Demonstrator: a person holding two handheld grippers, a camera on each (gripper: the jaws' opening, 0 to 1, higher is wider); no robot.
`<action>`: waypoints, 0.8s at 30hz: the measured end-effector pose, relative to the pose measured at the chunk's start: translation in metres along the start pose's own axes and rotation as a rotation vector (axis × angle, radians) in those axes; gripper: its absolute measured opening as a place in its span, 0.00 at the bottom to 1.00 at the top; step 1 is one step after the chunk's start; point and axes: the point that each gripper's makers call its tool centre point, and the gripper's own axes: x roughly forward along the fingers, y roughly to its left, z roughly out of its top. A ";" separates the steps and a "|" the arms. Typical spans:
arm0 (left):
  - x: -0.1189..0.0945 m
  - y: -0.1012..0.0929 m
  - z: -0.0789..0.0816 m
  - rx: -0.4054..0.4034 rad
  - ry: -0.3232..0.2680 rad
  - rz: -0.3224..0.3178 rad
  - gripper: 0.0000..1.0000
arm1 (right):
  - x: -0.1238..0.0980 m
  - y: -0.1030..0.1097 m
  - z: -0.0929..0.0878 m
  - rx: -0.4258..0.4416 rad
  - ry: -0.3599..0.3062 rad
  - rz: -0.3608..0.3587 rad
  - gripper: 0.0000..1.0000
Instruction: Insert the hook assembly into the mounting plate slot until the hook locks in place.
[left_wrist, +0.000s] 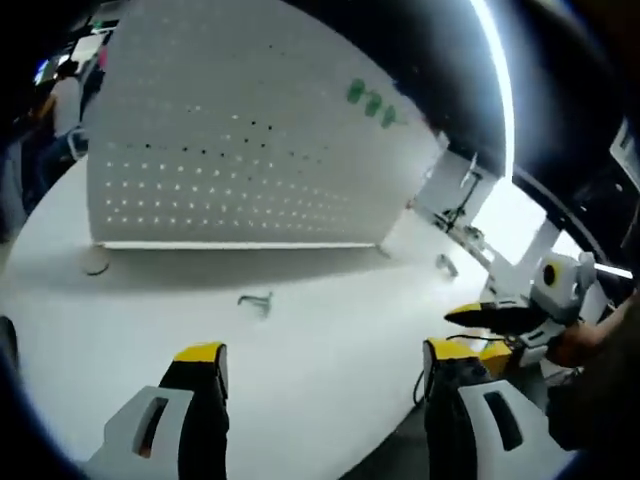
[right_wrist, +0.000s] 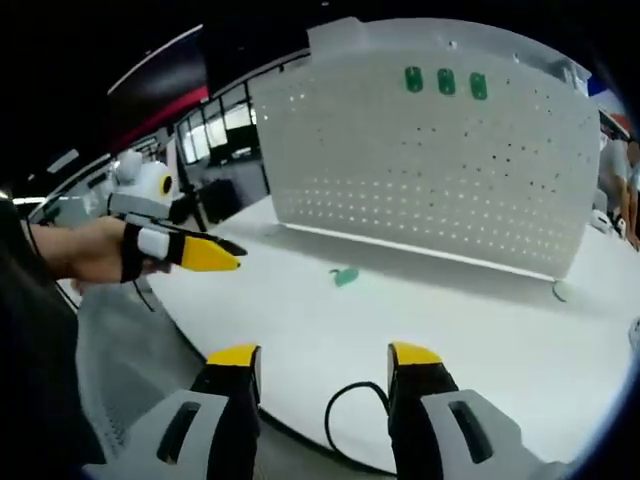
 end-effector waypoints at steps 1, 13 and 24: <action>0.005 0.001 0.000 -0.001 0.005 -0.001 0.77 | 0.001 -0.001 -0.001 -0.003 0.008 0.005 0.49; 0.066 0.010 -0.006 -0.047 0.081 -0.052 0.69 | -0.001 -0.021 -0.002 0.008 0.020 -0.012 0.44; 0.103 0.037 -0.013 -0.092 0.132 -0.020 0.59 | 0.007 -0.027 -0.012 0.033 0.049 0.008 0.42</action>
